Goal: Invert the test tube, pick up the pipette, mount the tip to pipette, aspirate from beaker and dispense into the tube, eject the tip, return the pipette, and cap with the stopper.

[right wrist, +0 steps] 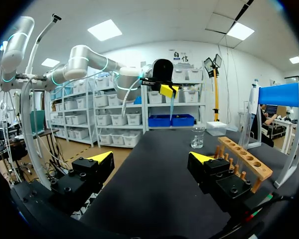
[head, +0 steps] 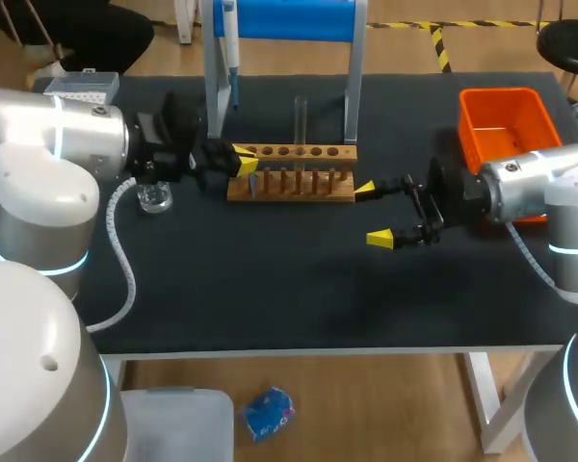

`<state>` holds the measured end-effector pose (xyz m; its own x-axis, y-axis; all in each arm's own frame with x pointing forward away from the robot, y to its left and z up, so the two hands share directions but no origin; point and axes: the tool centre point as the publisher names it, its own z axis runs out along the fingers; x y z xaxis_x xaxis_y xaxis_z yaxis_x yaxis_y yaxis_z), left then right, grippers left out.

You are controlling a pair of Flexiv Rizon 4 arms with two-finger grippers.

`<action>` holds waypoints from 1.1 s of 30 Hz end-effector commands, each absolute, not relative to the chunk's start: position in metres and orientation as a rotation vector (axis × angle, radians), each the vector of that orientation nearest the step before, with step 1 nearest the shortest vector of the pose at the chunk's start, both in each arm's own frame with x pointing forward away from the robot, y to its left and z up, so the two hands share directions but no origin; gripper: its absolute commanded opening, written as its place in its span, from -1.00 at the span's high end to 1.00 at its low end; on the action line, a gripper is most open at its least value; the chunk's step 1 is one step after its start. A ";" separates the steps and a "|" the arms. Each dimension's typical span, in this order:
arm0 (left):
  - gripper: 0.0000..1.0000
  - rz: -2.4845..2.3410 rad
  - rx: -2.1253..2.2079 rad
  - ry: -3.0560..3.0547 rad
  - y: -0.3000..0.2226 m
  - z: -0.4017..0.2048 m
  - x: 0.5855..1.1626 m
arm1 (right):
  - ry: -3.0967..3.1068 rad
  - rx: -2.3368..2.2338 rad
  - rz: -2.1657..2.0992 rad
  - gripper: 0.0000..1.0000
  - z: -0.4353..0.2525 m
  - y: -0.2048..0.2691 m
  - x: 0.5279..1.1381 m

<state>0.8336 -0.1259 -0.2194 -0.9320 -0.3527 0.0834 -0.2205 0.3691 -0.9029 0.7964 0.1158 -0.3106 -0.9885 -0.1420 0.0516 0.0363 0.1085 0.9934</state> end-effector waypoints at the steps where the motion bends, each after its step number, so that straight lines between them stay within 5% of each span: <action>1: 1.00 -1.605 -0.517 2.509 -0.132 -0.221 0.835 | -2.236 0.108 -2.009 -1.00 -0.311 0.116 0.796; 11: 1.00 -1.729 -0.391 2.546 -0.194 -0.230 0.827 | -2.190 0.141 -2.044 -1.00 -0.310 0.130 0.803; 33: 1.00 -1.741 -0.289 2.580 -0.233 -0.242 0.811 | -2.140 0.206 -2.089 -1.00 -0.292 0.171 0.814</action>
<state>0.8070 -0.2263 -0.2365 -0.9828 -0.1610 0.0909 -0.1448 0.3643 -0.9200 0.8105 0.1674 -0.2926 -0.9814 -0.1919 0.0058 0.0015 0.0228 0.9997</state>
